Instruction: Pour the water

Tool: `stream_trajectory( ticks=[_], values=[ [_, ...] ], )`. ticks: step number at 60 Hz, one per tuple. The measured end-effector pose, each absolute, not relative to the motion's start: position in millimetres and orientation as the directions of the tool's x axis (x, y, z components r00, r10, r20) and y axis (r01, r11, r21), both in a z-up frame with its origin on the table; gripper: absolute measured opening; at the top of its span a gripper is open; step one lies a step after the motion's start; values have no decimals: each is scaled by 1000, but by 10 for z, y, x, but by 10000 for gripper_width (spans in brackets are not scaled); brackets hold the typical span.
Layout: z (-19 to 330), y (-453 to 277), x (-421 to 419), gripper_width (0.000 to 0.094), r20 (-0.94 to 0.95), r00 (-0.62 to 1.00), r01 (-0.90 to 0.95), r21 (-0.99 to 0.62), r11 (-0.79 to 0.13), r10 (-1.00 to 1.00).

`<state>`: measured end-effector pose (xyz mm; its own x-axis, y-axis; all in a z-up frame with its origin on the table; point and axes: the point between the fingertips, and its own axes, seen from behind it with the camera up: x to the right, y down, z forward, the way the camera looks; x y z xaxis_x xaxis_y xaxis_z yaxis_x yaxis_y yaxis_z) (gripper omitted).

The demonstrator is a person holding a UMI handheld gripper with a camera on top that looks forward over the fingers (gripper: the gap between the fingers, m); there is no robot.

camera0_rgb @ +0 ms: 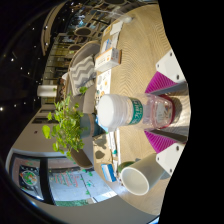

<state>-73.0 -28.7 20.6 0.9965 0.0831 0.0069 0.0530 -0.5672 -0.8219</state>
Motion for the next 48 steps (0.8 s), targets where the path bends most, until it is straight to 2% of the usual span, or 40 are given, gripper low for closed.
stream_trajectory(
  ticks=[4, 7, 10, 20, 31, 48],
  values=[
    [212, -413, -758, 875, -23, 997, 28, -798, -602, 77],
    [320, -533, -758, 838, -23, 997, 24, -793, -609, 69],
    [494, -685, -727, 860, -4, 999, 28, -795, -605, 52],
    [1139, -1381, -803, 856, 4, 1000, 11, -778, -628, 13],
    [1696, -2112, -956, 854, -1, 1000, -12, -777, -630, -17],
    [1998, -2664, -954, 856, 33, 997, -16, -783, -622, -68]
  ],
)
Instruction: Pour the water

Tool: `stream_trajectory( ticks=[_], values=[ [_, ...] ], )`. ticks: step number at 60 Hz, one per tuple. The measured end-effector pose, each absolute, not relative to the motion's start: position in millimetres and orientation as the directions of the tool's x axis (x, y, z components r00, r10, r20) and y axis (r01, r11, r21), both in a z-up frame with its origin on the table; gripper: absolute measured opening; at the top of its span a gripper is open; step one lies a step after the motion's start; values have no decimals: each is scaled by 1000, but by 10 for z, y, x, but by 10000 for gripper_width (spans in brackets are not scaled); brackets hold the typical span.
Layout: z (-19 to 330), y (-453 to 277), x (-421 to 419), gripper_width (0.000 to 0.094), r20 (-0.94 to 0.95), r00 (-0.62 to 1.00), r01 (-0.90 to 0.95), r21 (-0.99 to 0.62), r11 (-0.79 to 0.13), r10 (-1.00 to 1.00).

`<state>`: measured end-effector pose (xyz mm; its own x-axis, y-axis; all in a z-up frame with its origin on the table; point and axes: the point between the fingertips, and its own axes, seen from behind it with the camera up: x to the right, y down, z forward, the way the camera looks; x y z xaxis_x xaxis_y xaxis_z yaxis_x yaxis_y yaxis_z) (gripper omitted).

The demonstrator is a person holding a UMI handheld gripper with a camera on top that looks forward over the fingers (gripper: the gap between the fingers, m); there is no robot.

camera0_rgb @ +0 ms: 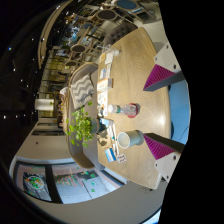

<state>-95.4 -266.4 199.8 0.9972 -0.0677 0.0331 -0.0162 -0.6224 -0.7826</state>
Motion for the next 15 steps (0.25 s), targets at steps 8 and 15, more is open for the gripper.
stream_trajectory(
  ticks=[8, 15],
  values=[
    [2084, -2758, -910, 854, 70, 995, 9, -791, -612, -75],
    [2079, -2807, -930, 853, 78, 995, 22, -787, -616, -65]
  ],
)
